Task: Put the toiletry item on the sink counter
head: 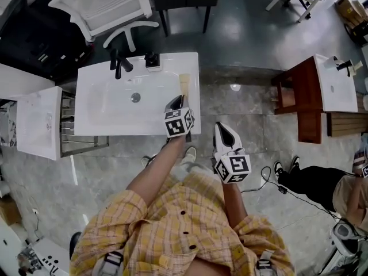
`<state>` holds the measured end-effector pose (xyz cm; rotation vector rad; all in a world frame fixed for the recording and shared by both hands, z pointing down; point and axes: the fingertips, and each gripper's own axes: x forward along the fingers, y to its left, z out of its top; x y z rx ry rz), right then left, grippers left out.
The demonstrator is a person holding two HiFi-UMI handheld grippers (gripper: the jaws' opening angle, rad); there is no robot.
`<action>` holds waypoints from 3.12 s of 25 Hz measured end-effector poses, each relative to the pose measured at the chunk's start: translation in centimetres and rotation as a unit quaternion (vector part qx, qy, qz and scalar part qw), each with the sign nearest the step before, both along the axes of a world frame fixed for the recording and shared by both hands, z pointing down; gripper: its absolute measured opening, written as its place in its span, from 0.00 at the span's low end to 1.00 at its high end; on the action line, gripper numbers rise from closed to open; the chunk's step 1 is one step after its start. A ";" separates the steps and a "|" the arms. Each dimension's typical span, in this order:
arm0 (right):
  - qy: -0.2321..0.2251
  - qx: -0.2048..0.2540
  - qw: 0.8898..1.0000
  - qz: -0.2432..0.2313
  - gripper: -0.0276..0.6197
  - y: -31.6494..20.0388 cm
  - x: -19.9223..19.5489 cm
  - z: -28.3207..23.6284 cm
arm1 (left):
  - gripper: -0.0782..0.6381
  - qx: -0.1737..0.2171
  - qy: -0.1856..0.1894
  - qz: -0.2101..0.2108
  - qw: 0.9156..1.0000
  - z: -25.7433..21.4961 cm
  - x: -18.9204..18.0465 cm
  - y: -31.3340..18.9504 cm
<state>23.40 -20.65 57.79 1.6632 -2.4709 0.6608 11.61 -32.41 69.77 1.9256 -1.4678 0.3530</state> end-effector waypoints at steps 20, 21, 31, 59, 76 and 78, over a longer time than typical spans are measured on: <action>0.007 -0.027 1.000 0.012 0.05 0.4 2.0 1.7 | 0.15 -0.067 0.010 -0.013 0.998 5.9 1.9 -1.7; 0.003 -0.027 1.000 0.011 0.05 0.4 2.0 1.6 | 0.17 -0.065 0.013 -0.012 0.998 5.9 2.0 -1.8; -0.003 -0.023 1.000 0.005 0.05 0.0 1.1 1.1 | 0.25 -0.042 0.008 0.001 0.999 4.5 1.4 -2.0; 0.004 0.028 1.000 -0.009 0.04 -0.9 -2.2 -4.3 | 0.22 0.058 0.031 0.032 0.997 -7.0 -2.2 1.5; 0.003 0.078 0.997 -0.017 0.04 0.2 -2.0 -7.7 | 0.11 0.182 0.004 0.064 0.981 -16.0 -3.8 6.6; 0.002 0.081 0.997 -0.022 0.04 0.2 -2.1 -7.8 | 0.11 0.194 0.000 0.067 0.979 -16.5 -4.0 7.0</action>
